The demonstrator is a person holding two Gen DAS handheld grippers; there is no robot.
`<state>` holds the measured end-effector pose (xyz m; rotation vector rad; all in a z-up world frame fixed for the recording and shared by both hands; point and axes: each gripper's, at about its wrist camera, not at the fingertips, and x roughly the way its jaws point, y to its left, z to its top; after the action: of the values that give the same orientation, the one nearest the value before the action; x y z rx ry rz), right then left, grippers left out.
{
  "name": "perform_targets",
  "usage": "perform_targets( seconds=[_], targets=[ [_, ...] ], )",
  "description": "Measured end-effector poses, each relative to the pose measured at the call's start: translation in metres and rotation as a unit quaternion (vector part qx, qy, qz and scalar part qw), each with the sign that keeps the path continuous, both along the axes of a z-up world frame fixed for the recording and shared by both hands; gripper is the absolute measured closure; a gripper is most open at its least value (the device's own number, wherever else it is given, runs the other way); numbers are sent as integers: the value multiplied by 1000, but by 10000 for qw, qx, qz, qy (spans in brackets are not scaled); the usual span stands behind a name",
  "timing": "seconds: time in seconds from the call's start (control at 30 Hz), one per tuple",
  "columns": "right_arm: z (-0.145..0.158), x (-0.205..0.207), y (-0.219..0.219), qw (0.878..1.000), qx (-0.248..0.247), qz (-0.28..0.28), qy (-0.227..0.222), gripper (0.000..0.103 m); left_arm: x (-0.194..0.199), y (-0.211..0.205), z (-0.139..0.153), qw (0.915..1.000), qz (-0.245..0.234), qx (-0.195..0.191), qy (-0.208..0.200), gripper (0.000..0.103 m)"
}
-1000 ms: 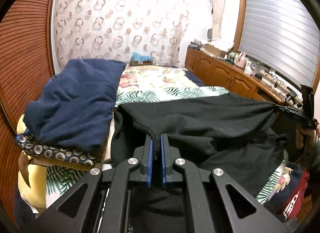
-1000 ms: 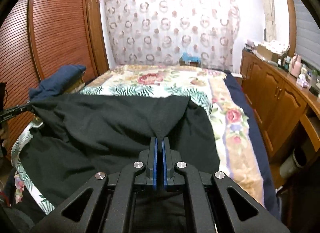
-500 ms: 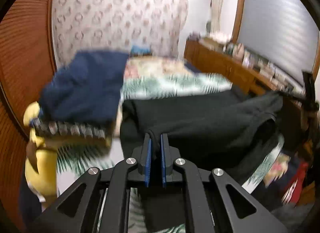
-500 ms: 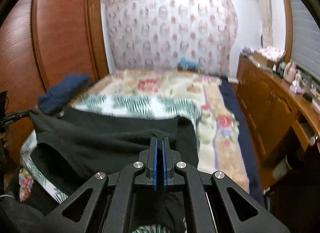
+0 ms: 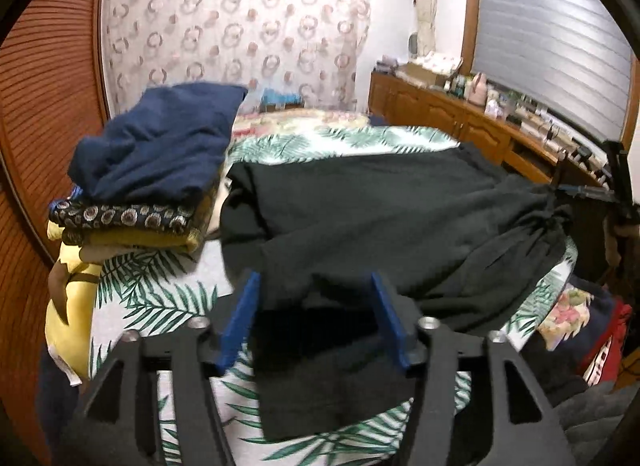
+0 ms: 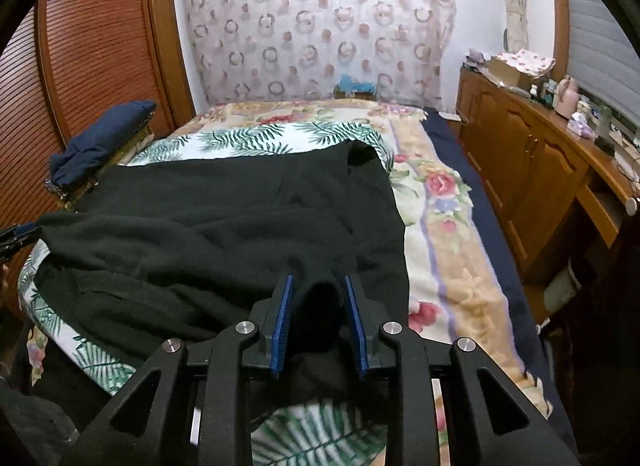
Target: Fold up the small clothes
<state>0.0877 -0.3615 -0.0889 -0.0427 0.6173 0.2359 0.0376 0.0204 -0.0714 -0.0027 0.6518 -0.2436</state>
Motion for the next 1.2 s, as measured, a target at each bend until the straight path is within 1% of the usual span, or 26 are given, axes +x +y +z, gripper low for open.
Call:
perform_targets(
  seconds=[0.03, 0.1, 0.13, 0.23, 0.27, 0.37, 0.4, 0.47, 0.53, 0.57, 0.63, 0.7, 0.83, 0.87, 0.97, 1.03, 1.07, 1.1, 1.13, 1.17, 1.2],
  targets=[
    [1, -6, 0, 10000, 56, 12, -32, 72, -1, -1, 1, 10000, -7, -29, -25, 33],
    [0, -14, -3, 9999, 143, 11, -84, 71, -5, -5, 2, 9999, -46, -88, -43, 29],
    [0, -19, -1, 9998, 175, 3, -121, 70, -7, -8, 3, 9999, -39, -114, -65, 29],
    [-5, -25, -1, 9992, 349, 118, -129, 69, -12, -14, 6, 9995, -96, -276, -139, 28],
    [-7, -20, -3, 9991, 386, 174, -97, 69, -12, -18, 6, 9994, -120, -305, -137, 28],
    [-16, -13, 5, 9984, 417, 392, -6, 69, -5, -33, 3, 9991, -267, -317, -24, 29],
    [-19, -8, 9, 9979, 430, 487, 43, 69, -2, -41, 2, 9987, -390, -315, 18, 29],
    [-28, 0, 21, 9969, 385, 673, 145, 69, 3, -59, -1, 9969, -721, -311, 100, 37],
    [-37, 12, 31, 9959, 327, 804, 261, 69, 12, -78, -6, 9941, -1038, -210, 250, 51],
    [-40, 18, 35, 9956, 319, 827, 316, 69, 17, -91, -10, 9920, -1214, -80, 327, 55],
    [-50, 32, 40, 9958, 254, 759, 451, 69, 25, -106, -17, 9889, -1411, 20, 462, 60],
    [-53, 44, 42, 9964, 179, 649, 520, 69, 38, -119, -29, 9861, -1500, 117, 704, 60],
    [-61, 61, 44, 9971, 18, 499, 576, 69, 51, -133, -45, 9833, -1516, 364, 936, 60],
    [-61, 64, 47, 9969, -9, 501, 607, 69, 49, -138, -45, 9835, -1534, 426, 863, 60],
    [-62, 67, 52, 9968, -320, 534, 503, 69, 47, -146, -44, 9827, -1533, 650, 814, 60],
    [-62, 73, 55, 9967, -330, 545, 496, 70, 45, -149, -45, 9820, -1542, 762, 775, 60],
    [-61, 74, 56, 9966, -308, 574, 495, 84, 44, -149, -45, 9819, -1549, 796, 742, 61],
    [-63, 77, 55, 9963, -310, 614, 509, 95, 44, -149, -45, 9822, -1542, 790, 726, 74],
    [-63, 75, 56, 9962, -322, 635, 506, 101, 44, -149, -44, 9828, -1502, 829, 684, 93],
    [-62, 76, 57, 9961, -321, 661, 496, 101, 44, -147, -43, 9831, -1500, 819, 658, 95],
    [-62, 78, 55, 9957, -273, 727, 496, 101, 43, -144, -40, 9833, -1538, 719, 649, 97]
  ],
)
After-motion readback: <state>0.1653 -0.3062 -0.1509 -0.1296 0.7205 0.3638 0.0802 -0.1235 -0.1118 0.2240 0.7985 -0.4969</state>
